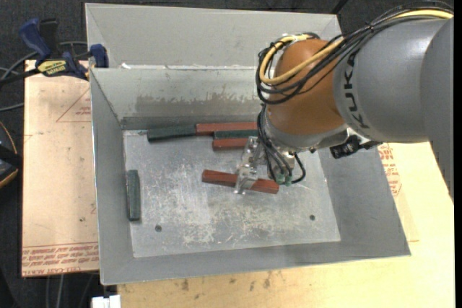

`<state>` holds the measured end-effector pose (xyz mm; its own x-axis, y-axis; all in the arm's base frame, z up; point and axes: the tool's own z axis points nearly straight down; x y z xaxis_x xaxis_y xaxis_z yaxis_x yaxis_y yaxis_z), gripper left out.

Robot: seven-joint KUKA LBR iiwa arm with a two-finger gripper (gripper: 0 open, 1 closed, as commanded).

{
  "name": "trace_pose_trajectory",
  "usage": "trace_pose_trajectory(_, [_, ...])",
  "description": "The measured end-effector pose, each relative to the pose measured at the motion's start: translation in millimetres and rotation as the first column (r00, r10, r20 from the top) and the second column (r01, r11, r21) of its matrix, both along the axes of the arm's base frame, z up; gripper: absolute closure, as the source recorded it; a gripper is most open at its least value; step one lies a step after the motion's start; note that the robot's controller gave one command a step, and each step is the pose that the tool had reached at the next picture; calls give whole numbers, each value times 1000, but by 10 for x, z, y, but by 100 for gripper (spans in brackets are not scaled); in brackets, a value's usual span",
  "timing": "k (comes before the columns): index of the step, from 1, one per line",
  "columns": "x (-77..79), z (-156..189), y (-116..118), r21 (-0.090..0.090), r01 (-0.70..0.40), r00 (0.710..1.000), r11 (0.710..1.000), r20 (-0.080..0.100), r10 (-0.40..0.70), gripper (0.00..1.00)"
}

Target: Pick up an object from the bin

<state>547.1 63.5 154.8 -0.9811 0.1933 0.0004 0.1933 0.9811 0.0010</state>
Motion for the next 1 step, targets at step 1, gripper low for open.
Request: trace_pose_trajectory(1, [7, 117, 1, 0, 0, 1000, 1000, 3, 0, 100])
